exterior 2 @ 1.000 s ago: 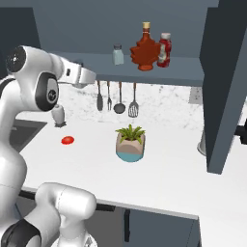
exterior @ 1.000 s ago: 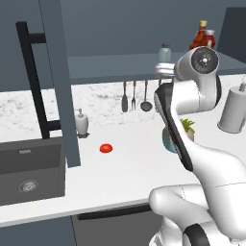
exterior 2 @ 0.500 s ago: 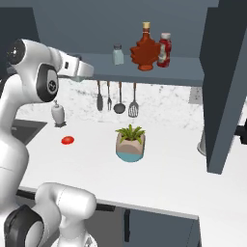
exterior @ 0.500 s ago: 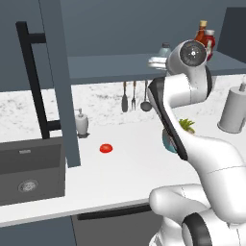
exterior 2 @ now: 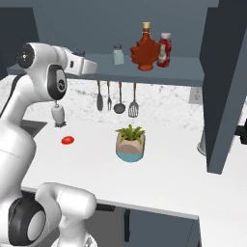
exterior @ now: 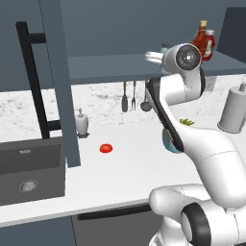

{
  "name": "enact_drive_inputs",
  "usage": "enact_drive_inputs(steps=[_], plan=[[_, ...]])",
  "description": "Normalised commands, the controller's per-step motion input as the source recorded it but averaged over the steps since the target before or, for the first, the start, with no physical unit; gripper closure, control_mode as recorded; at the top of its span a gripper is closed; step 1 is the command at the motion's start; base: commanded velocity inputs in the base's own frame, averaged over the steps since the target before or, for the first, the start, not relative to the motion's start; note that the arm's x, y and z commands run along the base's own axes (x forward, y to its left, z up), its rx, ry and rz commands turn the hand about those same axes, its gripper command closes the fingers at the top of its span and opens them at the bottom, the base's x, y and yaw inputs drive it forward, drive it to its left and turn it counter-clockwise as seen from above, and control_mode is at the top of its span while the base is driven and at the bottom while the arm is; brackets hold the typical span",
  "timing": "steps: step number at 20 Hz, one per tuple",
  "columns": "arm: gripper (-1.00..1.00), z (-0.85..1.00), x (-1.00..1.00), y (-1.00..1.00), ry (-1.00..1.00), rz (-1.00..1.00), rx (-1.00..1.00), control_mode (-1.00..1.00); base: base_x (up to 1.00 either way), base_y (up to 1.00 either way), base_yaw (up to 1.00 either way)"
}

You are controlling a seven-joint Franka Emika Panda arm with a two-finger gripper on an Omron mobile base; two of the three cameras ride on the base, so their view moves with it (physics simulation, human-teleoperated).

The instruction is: Put the shaker and condiment bottle from the counter next to their counterparts in the cabinet.

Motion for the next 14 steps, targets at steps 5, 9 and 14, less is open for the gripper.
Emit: enact_drive_inputs(steps=[5,9,14], plan=[[1.0,0.03,0.02,0.0,-0.03,0.0,0.0,-1.0,0.0,0.0,0.0],[1.0,0.06,0.31,0.0,0.0,0.0,0.0,-1.0,0.0,0.0,0.0],[1.0,0.31,0.34,0.0,0.04,0.0,-0.04,-1.0,0.0,0.0,0.0]])
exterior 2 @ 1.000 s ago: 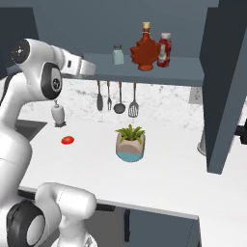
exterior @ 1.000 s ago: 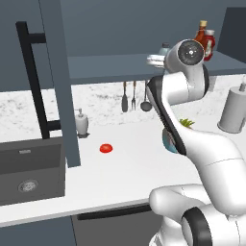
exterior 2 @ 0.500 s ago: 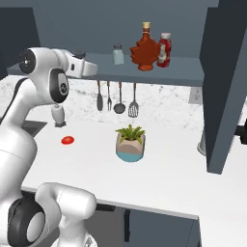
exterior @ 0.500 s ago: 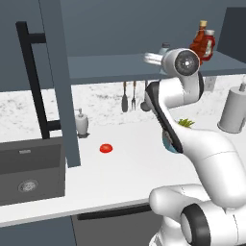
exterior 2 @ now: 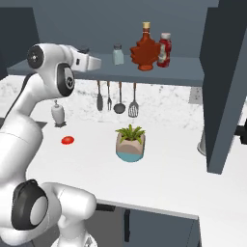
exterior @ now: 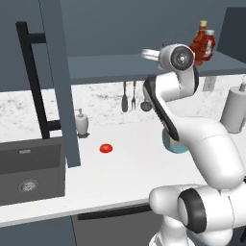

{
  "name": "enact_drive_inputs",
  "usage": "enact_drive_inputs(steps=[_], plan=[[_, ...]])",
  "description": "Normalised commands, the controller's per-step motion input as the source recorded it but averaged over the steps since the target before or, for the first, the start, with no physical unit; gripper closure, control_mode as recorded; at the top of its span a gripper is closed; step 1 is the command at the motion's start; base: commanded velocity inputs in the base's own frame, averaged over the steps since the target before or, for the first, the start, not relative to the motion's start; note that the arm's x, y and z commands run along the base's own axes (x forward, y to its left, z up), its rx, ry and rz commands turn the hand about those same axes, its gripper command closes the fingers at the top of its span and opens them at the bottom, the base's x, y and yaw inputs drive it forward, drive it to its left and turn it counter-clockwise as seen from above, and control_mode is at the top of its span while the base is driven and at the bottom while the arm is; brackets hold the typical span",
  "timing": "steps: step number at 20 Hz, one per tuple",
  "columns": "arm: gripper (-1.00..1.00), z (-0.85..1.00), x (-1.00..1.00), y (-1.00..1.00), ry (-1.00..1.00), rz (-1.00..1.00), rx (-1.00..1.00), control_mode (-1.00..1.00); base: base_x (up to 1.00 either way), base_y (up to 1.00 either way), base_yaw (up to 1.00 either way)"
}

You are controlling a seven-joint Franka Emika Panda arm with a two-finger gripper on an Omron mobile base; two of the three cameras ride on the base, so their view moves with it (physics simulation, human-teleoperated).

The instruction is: Put the shaker and condiment bottle from the counter next to their counterparts in the cabinet.

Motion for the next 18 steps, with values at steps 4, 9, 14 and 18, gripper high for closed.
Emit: enact_drive_inputs(steps=[4,9,14,18], plan=[[1.0,0.09,0.16,-0.01,0.07,0.0,-0.11,-1.0,0.0,0.0,0.0],[1.0,-0.08,0.3,-0.01,0.01,0.0,-0.09,-1.0,0.0,0.0,0.0],[1.0,-0.2,0.31,-0.02,0.0,0.0,-0.02,-1.0,0.0,0.0,0.0],[1.0,-0.1,0.35,-0.03,0.0,0.0,0.0,-1.0,0.0,0.0,0.0]])
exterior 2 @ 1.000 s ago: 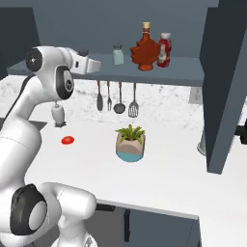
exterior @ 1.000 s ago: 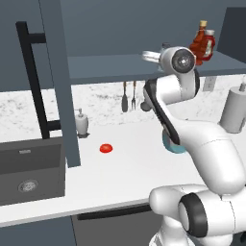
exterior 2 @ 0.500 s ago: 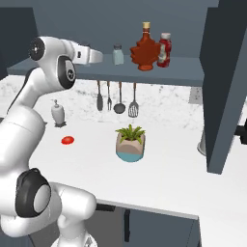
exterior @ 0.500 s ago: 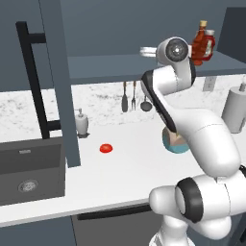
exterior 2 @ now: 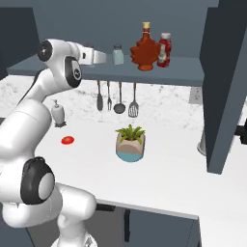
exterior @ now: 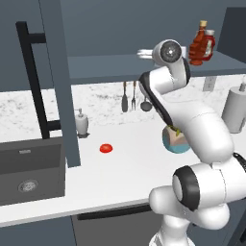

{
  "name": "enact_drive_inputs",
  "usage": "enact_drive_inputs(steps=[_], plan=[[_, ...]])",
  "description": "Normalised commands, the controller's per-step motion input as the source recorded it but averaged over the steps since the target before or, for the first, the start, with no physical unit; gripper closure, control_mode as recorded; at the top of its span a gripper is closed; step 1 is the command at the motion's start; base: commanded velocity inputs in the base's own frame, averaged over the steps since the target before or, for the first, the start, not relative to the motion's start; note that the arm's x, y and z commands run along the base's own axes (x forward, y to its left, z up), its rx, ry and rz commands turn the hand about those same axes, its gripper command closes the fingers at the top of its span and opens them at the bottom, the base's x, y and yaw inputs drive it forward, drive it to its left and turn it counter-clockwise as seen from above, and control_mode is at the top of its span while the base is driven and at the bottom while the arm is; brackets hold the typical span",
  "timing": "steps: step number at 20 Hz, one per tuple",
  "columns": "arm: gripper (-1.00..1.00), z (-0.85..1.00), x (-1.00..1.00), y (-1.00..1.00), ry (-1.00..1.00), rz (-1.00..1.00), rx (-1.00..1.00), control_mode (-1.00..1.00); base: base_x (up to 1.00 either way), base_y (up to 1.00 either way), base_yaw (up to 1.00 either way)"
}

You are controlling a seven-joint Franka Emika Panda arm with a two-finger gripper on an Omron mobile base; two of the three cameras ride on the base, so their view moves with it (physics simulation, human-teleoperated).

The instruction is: Put the shaker and condiment bottle from the counter next to their counterparts in the cabinet.

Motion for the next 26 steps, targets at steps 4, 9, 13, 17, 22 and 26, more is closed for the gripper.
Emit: enact_drive_inputs(steps=[4,9,13,17,22,26], plan=[[1.0,-0.01,0.42,-0.04,0.0,0.0,0.0,-1.0,0.0,0.0,0.0],[1.0,-0.02,0.4,-0.15,0.0,0.0,0.0,-1.0,0.0,0.0,0.0],[1.0,-0.12,0.34,-0.11,0.0,0.0,0.0,-1.0,0.0,0.0,0.0],[1.0,-0.3,0.34,-0.01,-0.01,0.0,0.0,-1.0,0.0,0.0,0.0],[1.0,-0.37,0.32,0.0,-0.01,0.0,0.0,-1.0,0.0,0.0,0.0],[1.0,-0.1,0.41,0.0,0.0,0.0,0.0,-1.0,0.0,0.0,0.0]])
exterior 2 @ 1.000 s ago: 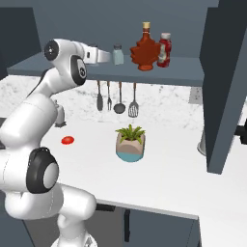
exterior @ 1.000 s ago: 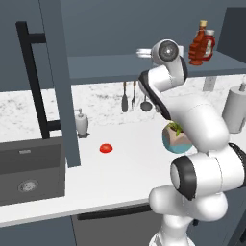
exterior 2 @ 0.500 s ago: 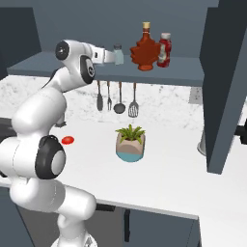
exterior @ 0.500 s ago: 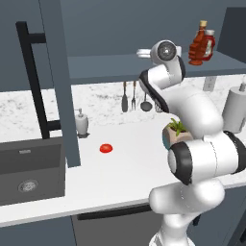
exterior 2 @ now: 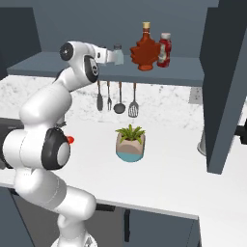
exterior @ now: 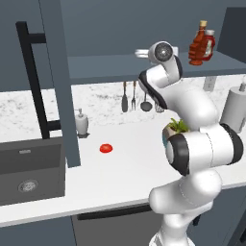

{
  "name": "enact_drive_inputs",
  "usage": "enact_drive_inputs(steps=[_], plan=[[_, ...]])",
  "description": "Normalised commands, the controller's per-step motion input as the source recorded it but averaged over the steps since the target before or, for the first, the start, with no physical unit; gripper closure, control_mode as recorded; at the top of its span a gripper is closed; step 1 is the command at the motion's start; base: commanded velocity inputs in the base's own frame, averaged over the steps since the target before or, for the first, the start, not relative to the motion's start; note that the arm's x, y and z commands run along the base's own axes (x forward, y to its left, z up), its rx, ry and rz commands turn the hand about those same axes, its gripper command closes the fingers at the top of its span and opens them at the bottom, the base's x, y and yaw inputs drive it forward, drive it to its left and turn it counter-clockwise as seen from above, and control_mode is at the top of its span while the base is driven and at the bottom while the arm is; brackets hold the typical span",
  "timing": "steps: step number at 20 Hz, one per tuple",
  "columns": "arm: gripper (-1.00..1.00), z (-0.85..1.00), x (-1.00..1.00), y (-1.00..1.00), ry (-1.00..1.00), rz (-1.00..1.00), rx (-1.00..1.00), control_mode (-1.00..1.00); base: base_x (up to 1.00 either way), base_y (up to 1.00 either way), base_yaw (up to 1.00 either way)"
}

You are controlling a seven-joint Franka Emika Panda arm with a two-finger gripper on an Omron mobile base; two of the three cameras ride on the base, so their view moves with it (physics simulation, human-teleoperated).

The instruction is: Put the shaker and condiment bottle from the counter next to their counterparts in the cabinet.

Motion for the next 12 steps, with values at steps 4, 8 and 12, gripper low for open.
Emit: enact_drive_inputs(steps=[4,8,12], plan=[[1.0,-0.05,0.38,0.0,0.0,0.0,0.0,-1.0,0.0,0.0,0.0],[-1.0,-0.1,0.21,0.0,0.0,0.0,0.0,-1.0,0.0,0.0,0.0],[-1.0,-0.03,0.02,0.0,0.0,0.0,0.0,-1.0,0.0,0.0,0.0]])
